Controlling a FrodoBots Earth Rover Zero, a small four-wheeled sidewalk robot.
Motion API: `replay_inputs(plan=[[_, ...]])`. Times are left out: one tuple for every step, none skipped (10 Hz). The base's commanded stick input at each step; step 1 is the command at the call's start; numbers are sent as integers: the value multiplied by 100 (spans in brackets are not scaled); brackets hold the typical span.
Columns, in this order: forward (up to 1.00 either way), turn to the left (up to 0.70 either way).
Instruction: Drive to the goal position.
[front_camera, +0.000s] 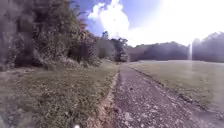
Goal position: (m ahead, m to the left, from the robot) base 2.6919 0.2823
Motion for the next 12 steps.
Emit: replay_inputs(plan=[[70, 0], [70, 0], [70, -1], [70, -5], [70, -9], [70, -13], [70, -17], [70, -22], [70, -26], [70, -30], [70, -34], [70, -35]])
